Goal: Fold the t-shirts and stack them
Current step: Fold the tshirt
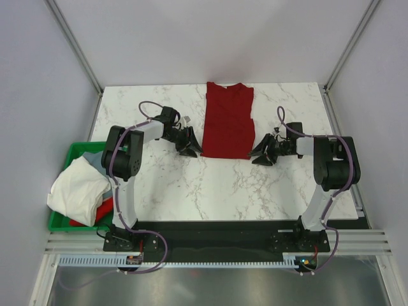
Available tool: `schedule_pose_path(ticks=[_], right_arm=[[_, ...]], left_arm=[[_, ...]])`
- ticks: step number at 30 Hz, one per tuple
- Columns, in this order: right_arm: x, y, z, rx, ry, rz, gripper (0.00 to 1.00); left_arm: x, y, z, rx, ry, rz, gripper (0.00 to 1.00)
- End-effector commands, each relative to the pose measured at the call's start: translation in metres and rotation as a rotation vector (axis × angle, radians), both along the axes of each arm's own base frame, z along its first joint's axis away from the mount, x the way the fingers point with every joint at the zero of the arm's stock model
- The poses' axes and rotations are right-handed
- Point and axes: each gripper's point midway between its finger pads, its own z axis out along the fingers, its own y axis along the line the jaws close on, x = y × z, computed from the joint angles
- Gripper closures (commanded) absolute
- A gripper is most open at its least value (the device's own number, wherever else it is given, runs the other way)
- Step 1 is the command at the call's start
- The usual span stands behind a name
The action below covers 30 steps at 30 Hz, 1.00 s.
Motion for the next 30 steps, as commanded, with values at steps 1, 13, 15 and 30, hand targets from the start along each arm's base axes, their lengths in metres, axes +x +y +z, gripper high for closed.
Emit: schedule_pose_path(ticks=[1,13,15,30], right_arm=[[0.010,0.005,0.001,0.028,-0.012,0.003,0.45],[0.014,0.021,-0.005,0.049,0.005,0.017,0.61],[0.017,0.022,-0.005,0.058,-0.003,0.017,0.66],[0.018,0.005,0.030,0.086,-0.082,0.034,1.00]], left_arm=[[0.009,-0.013,0.003,-0.038,-0.011,-0.004,0.51],[-0.005,-0.028,-0.002,-0.055,0.029,-0.016,0.74],[-0.011,-0.025,-0.002,-0.045,0.041,-0.005,0.82],[-0.047,-0.031,0.032,-0.038,-0.012,-0.020,0.98]])
